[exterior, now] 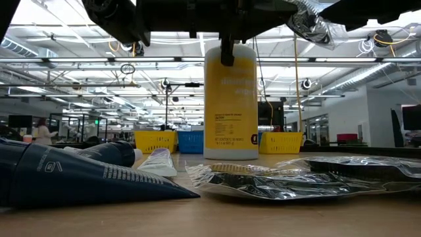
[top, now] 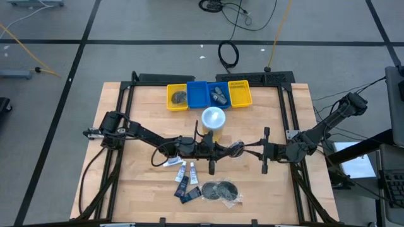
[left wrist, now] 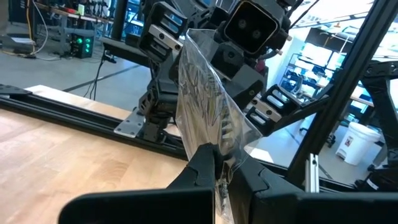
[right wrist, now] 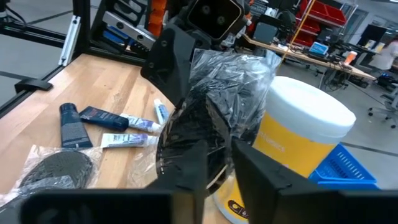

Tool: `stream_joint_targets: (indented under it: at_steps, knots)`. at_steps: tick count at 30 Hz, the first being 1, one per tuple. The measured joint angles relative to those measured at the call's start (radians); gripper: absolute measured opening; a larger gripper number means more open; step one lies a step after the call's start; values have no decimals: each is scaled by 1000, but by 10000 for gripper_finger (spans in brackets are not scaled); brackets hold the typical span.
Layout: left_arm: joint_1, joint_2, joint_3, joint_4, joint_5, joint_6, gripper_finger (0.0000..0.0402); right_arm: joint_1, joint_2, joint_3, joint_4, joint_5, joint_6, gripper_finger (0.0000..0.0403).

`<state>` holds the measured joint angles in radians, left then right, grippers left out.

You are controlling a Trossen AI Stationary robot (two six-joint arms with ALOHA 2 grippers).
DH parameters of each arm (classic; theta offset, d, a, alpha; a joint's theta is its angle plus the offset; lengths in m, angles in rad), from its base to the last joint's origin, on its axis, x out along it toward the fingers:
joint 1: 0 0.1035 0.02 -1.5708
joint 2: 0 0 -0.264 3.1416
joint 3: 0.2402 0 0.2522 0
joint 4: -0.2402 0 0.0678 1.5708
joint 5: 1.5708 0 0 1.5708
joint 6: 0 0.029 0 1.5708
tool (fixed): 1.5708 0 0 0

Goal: Pick & Place Travel size toiletries
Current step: Put the hairbrush into the left yellow basket

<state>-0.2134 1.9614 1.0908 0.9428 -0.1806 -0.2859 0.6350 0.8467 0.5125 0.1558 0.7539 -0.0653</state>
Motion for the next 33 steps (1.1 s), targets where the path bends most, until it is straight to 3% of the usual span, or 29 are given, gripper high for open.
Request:
stream_joint_targets:
  at_steps: [6,11,21,33]
  knots:
    - [-1,0,0,2,3,3,4,0,0,0,2,0,2,152]
    - [-10,0,0,2,15,3,4,0,-4,0,3,4,3,184]
    - [-39,-88,0,-66,-5,105,3,1,-19,1,21,2,-1,184]
    - [-10,-227,1,-306,-175,231,3,1,-18,0,64,-24,-26,188]
